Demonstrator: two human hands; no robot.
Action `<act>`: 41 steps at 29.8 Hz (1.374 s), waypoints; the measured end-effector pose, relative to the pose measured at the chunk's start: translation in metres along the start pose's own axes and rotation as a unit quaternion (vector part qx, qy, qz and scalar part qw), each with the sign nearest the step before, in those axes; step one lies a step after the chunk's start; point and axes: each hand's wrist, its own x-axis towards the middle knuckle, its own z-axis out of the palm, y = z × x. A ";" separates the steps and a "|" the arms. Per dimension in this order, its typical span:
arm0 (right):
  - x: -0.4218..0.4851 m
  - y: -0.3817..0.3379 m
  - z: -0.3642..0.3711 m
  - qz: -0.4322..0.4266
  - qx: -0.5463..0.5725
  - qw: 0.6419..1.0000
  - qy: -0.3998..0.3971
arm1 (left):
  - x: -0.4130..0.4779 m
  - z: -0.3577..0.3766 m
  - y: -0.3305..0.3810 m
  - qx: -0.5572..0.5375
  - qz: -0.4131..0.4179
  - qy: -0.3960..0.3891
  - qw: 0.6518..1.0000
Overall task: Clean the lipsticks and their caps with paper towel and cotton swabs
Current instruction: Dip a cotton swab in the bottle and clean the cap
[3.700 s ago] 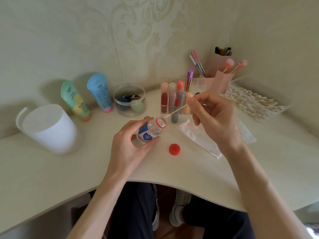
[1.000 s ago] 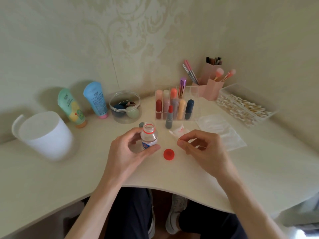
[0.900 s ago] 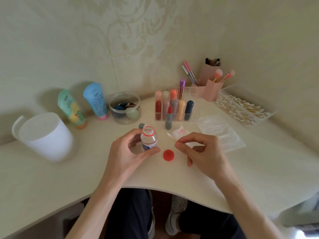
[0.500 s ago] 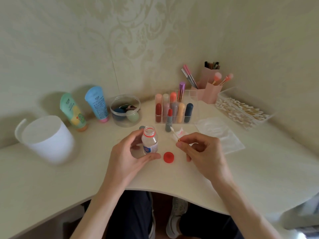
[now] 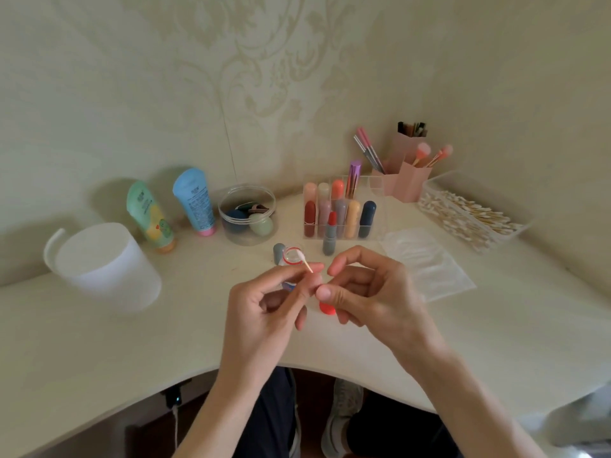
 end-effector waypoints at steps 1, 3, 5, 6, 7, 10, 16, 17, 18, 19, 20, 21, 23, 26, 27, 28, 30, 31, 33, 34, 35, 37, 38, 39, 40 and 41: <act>0.000 0.001 0.000 0.008 -0.003 1.000 -0.005 | 0.000 -0.001 0.000 -0.025 -0.020 -0.004 0.999; 0.000 0.003 -0.001 0.020 0.003 1.000 -0.019 | -0.002 -0.003 0.000 -0.055 -0.051 -0.017 0.997; 0.000 0.003 -0.001 0.020 0.010 0.999 -0.037 | -0.003 -0.007 0.001 -0.052 -0.059 -0.015 0.997; 0.001 0.004 -0.003 0.012 0.006 0.999 -0.035 | -0.004 -0.009 0.003 -0.050 -0.056 -0.008 0.997; 0.002 0.005 -0.006 -0.002 -0.009 1.000 -0.020 | -0.004 -0.012 0.004 -0.051 -0.052 0.003 0.997; 0.009 0.012 -0.023 -0.042 -0.197 0.979 0.038 | -0.001 -0.025 0.009 -0.048 -0.039 0.039 0.997; 0.005 0.033 -0.031 -0.105 -0.456 0.883 -0.022 | 0.011 -0.042 0.001 -0.049 -0.042 0.124 0.990; 0.004 0.035 -0.029 -0.111 -0.458 0.881 -0.024 | 0.012 -0.043 -0.002 -0.054 -0.047 0.137 0.988; 0.004 0.036 -0.027 -0.116 -0.459 0.881 -0.021 | 0.012 -0.044 -0.005 -0.058 -0.046 0.145 0.987; 0.003 0.036 -0.025 -0.122 -0.460 0.879 -0.016 | 0.013 -0.046 -0.008 -0.056 -0.043 0.149 0.986; 0.003 0.036 -0.023 -0.126 -0.464 0.877 -0.010 | 0.013 -0.047 -0.010 -0.049 -0.038 0.149 0.987; 0.004 0.036 -0.022 -0.131 -0.469 0.874 -0.004 | 0.013 -0.047 -0.013 -0.041 -0.034 0.148 0.988; 0.004 0.037 -0.018 -0.142 -0.474 0.869 -0.001 | 0.013 -0.048 -0.016 -0.030 -0.027 0.143 0.989; 0.006 0.039 -0.015 -0.153 -0.478 0.865 -0.001 | 0.013 -0.048 -0.020 -0.019 -0.021 0.139 0.990; 0.006 0.040 -0.014 -0.157 -0.480 0.863 0.001 | 0.014 -0.048 -0.022 -0.014 -0.020 0.134 0.991; 0.007 0.041 -0.013 -0.161 -0.481 0.862 0.006 | 0.014 -0.048 -0.023 -0.007 -0.020 0.128 0.992; 0.009 0.040 -0.012 -0.177 -0.474 0.862 0.028 | 0.015 -0.047 -0.025 0.005 -0.026 0.109 0.994; 0.010 0.037 -0.012 -0.183 -0.459 0.868 0.047 | 0.016 -0.047 -0.025 0.014 -0.028 0.096 0.995; 0.014 0.025 -0.012 -0.188 -0.407 0.889 0.096 | 0.019 -0.046 -0.028 0.045 -0.022 0.070 0.996; 0.016 0.017 -0.011 -0.191 -0.379 0.898 0.116 | 0.020 -0.045 -0.030 0.066 -0.012 0.060 0.996; 0.019 0.009 -0.008 -0.194 -0.354 0.907 0.123 | 0.022 -0.044 -0.031 0.086 0.002 0.053 0.995; 0.024 -0.003 -0.001 -0.194 -0.319 0.922 0.104 | 0.025 -0.041 -0.036 0.128 0.037 0.042 0.990; 0.027 -0.006 0.003 -0.195 -0.312 0.926 0.087 | 0.027 -0.039 -0.038 0.147 0.053 0.038 0.987; 0.030 -0.008 0.007 -0.194 -0.310 0.928 0.072 | 0.028 -0.038 -0.040 0.165 0.066 0.032 0.984; 0.033 -0.008 0.010 -0.194 -0.312 0.928 0.062 | 0.030 -0.036 -0.042 0.180 0.072 0.024 0.981; 0.035 -0.008 0.013 -0.195 -0.314 0.928 0.054 | 0.032 -0.034 -0.043 0.190 0.074 0.017 0.979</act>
